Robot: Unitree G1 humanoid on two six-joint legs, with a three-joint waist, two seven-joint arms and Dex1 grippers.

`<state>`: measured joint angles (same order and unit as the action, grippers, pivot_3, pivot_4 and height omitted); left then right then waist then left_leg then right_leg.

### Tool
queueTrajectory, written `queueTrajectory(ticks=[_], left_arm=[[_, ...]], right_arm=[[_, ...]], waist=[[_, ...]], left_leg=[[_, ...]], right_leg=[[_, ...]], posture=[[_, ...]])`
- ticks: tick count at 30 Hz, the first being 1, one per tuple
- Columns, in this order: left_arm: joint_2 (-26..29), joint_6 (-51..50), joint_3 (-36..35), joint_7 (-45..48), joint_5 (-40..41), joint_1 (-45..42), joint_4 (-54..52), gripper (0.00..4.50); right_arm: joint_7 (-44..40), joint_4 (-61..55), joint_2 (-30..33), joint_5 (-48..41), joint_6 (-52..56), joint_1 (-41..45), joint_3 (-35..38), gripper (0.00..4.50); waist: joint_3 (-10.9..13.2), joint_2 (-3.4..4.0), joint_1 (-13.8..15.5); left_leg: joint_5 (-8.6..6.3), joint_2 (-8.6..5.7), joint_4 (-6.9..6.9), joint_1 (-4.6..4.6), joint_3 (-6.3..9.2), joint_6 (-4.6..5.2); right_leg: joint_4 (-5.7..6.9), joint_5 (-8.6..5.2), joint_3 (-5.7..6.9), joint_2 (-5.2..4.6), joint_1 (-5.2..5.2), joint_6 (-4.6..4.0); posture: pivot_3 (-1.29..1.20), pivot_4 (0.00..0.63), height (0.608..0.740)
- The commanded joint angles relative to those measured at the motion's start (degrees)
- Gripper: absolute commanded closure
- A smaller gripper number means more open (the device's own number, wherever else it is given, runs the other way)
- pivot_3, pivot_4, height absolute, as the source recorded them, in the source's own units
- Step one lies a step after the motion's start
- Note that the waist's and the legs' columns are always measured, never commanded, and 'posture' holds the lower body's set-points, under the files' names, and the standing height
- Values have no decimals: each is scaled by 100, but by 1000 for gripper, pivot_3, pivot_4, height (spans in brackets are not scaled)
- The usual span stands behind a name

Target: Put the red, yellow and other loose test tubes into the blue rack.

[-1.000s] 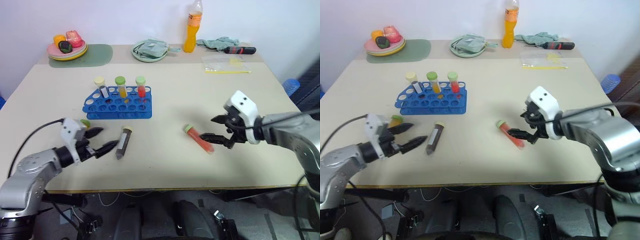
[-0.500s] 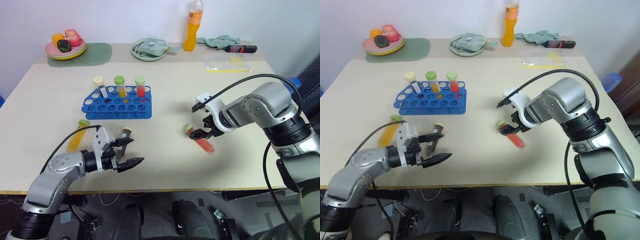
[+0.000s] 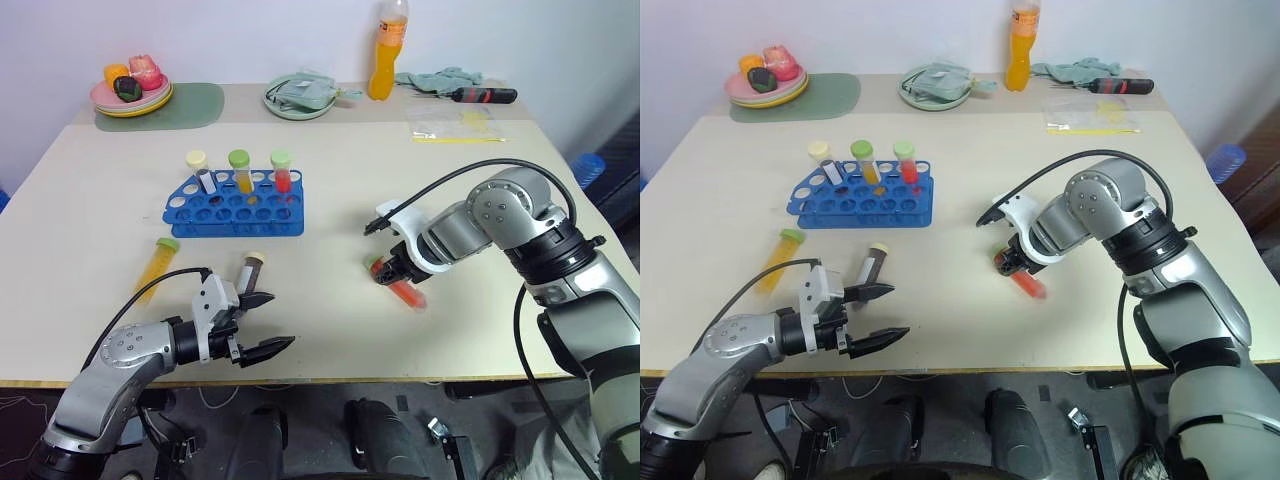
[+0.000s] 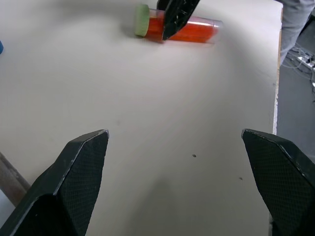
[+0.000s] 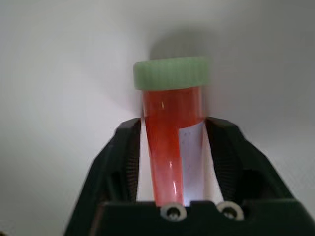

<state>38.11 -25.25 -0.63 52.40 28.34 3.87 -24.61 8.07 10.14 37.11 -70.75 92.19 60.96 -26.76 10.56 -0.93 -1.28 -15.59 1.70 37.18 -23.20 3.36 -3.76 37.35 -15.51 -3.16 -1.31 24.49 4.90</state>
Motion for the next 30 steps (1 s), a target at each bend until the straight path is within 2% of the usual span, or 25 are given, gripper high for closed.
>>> queueTrajectory(ticks=[1, 5, 8, 10, 13, 16, 17, 20, 22, 24, 28, 30], left_arm=[[26, 191, -322, -86, -16, 78, 53, 0], [-90, 298, -665, -394, -71, 135, 362, 0], [-139, 327, -751, -519, -91, 138, 451, 0], [-123, 272, -749, -470, 2, 167, 359, 0], [-59, 205, -663, -366, 65, 154, 251, 0], [-83, 127, -630, -375, 90, 0, 257, 0], [-92, 85, -617, -355, 130, -27, 254, 0], [-88, 34, -559, -272, 161, -68, 289, 0], [-93, 63, -464, -209, 104, -155, 402, 0], [-114, 82, -405, -176, 80, -247, 490, 0], [-164, 88, -310, -166, 71, -380, 557, 0], [-160, 92, -312, -159, 75, -379, 557, 0]], right_arm=[[-13, -907, -390, 80, -170, -182, 1024, 2299], [-507, -1687, -717, 973, -1576, -415, 1407, 2299], [-700, -1820, -762, 1622, -1928, -528, 1346, 2299], [-952, -2038, -488, 2260, -2245, -626, 1030, 2299], [-1755, -2543, 213, 2939, -2613, -789, 534, 2299], [-3489, -3478, 1303, 2534, -2599, -971, 610, 2299], [-3896, -3767, 1691, 2248, -2197, -909, 645, 2299], [-4410, -4197, 2061, 1630, -1412, -893, 877, 2299], [-4347, -4285, 1708, 1017, -583, -1028, 1100, 2299], [-4102, -4330, 1408, 783, -47, -1134, 1078, 2299], [-3371, -3890, 1033, 303, 31, -1333, 834, 2299], [-3044, -3665, 895, 503, 31, -1241, 706, 2299]], waist=[[2, 4, -4], [3, 9, 10], [1, 8, 8], [1, 8, 39], [2, 10, 65], [13, 27, 62], [14, 28, 52], [15, 30, -12], [14, 29, -51], [13, 28, -72], [14, 29, -76], [14, 29, -86]], left_leg=[[0, 3, 0, -2, 1, 0], [0, 13, 0, -6, 12, 0], [0, 14, 3, -3, 11, 0], [0, 13, 4, -4, 11, 0], [0, 10, 5, -9, 10, 0], [0, 8, 4, -12, 11, 0], [0, 9, 4, -11, 11, 0], [-1, 16, 1, -1, 11, 1], [-1, 23, 2, 6, 10, 1], [-1, 29, 3, 12, 13, 1], [0, 28, 11, 7, 12, 1], [0, 26, 12, 6, 11, 1]], right_leg=[[1, 0, 0, 5, 3, 0], [6, 0, 0, 20, 8, -1], [10, 1, -1, 22, 6, -2], [10, 1, -1, 20, 6, -2], [5, 1, 0, 15, 6, -2], [-1, 1, 1, 13, 6, -2], [-2, 1, 1, 14, 7, -2], [2, 1, 0, 22, 4, -4], [3, 4, -4, 32, 2, -10], [8, 6, -4, 41, -3, -16], [11, 8, -5, 40, -3, -17], [11, 8, -5, 38, -2, -16]], posture=[[0, 150, 740], [0, 150, 740], [0, 150, 740], [0, 150, 740], [0, 150, 740], [0, 150, 740], [0, 150, 740], [0, 150, 740], [0, 150, 740], [0, 150, 740], [0, 150, 740], [0, 150, 740]])
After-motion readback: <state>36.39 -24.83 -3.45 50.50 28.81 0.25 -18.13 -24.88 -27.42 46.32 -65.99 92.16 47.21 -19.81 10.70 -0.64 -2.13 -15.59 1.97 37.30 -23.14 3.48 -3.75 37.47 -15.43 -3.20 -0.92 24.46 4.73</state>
